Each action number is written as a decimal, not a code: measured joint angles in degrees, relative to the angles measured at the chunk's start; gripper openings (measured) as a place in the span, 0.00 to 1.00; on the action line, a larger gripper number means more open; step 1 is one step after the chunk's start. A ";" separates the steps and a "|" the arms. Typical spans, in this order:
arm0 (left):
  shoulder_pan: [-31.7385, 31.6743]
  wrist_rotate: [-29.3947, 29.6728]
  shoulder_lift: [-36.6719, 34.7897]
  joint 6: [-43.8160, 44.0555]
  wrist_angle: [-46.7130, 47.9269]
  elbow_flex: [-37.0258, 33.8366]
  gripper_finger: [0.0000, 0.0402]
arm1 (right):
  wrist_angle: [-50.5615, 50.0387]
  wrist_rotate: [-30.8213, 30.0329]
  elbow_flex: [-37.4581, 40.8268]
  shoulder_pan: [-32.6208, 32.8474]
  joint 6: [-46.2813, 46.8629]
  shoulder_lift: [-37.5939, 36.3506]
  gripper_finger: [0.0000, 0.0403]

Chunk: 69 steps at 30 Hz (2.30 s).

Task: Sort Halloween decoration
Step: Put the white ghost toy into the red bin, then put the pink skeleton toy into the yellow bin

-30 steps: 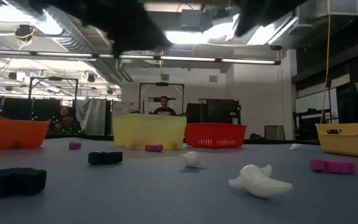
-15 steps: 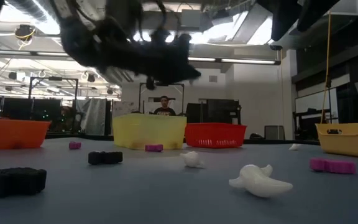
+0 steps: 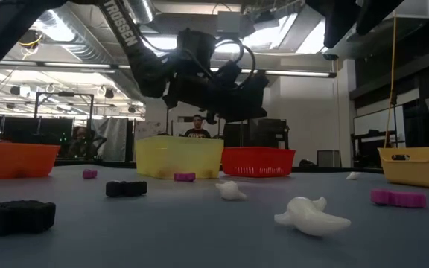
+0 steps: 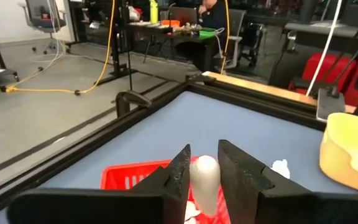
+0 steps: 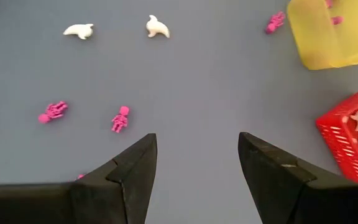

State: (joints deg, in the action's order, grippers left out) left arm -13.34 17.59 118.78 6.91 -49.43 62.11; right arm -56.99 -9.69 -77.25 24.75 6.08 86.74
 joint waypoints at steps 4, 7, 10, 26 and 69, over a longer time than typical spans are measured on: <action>-0.33 0.14 0.00 0.03 0.44 0.13 0.21 | 0.64 1.99 0.00 0.01 0.11 0.00 0.56; -0.31 1.09 0.00 0.05 0.58 0.13 0.26 | 1.77 3.66 0.00 0.01 0.14 0.00 0.56; -0.26 1.52 0.00 0.10 0.93 0.13 0.32 | 2.93 5.13 0.00 0.01 0.14 0.00 0.56; -0.26 1.59 -0.01 0.14 1.01 0.13 0.42 | 11.27 8.26 5.38 0.31 11.39 0.02 0.56; -0.26 1.28 -0.04 0.14 1.18 0.15 0.42 | 48.28 -8.74 30.36 13.12 20.71 12.55 0.56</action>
State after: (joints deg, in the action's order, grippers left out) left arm -13.61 18.87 118.74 7.05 -48.26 62.26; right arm -8.71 -18.44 -46.89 37.87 26.79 99.29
